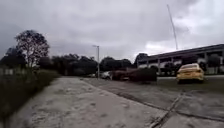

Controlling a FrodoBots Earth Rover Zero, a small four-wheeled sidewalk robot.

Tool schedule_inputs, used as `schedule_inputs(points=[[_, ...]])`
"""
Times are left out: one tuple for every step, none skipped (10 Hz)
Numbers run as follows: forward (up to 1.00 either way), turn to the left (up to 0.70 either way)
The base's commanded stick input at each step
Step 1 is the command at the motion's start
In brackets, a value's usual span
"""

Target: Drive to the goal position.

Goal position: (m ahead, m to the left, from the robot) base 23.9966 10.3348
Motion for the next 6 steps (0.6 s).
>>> schedule_inputs(points=[[0.5, 0.0], [0.5, 0.0], [0.5, 0.0], [0.5, 0.0], [0.5, 0.0], [0.5, 0.0]])
